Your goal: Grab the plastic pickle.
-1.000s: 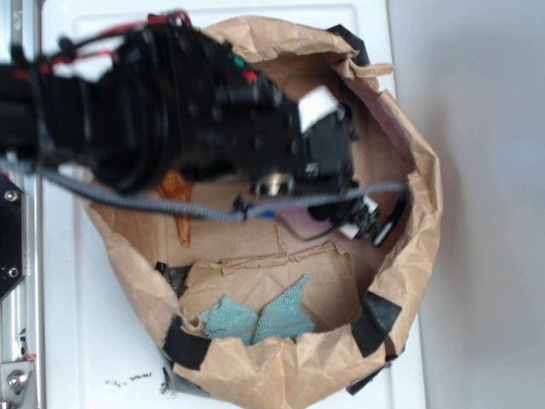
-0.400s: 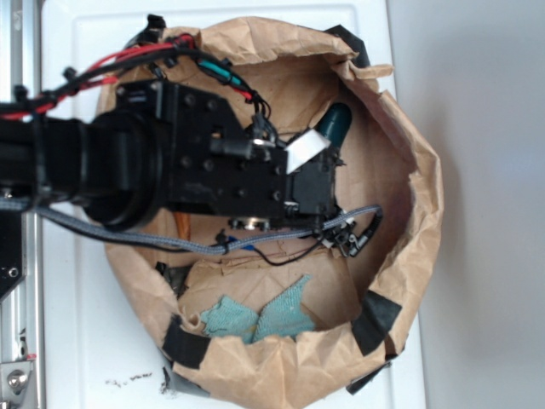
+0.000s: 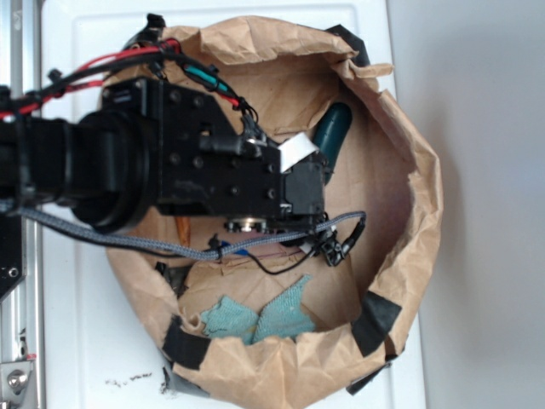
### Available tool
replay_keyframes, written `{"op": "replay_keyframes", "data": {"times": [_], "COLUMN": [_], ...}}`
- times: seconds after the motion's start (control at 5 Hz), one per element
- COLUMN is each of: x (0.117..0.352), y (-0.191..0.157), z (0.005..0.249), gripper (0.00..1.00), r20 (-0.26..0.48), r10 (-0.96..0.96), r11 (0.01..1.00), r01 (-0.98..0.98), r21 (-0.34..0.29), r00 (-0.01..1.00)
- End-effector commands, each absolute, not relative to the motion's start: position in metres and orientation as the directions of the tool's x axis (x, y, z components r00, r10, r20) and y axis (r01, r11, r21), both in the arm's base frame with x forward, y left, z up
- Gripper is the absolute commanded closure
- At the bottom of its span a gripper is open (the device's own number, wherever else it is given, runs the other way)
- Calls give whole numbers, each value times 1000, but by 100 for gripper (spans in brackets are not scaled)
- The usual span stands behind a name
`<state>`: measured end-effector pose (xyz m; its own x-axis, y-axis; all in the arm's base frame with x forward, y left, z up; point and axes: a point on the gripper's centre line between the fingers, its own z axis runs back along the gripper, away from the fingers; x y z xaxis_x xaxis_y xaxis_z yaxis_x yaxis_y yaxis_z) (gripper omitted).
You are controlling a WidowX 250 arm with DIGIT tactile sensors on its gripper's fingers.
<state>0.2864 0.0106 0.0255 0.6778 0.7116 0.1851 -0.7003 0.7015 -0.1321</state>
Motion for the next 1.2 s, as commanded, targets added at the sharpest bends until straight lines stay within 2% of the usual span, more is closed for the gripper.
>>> {"op": "replay_keyframes", "data": {"times": [0.0, 0.2, 0.4, 0.6, 0.8, 1.0], "x": [306, 311, 323, 324, 325, 323], "y": [43, 45, 50, 59, 66, 73], "z": [97, 106, 105, 99, 85, 81], "gripper": [0, 0, 0, 0, 0, 0], "r20": [88, 76, 56, 64, 99, 122], "r10": [697, 693, 716, 712, 724, 719], "r11": [714, 720, 696, 700, 690, 695], "r01": [-680, -682, -704, -699, -712, -711], "r21": [-163, -127, -143, -147, -131, -111], "r00": [711, 717, 696, 699, 683, 684]}}
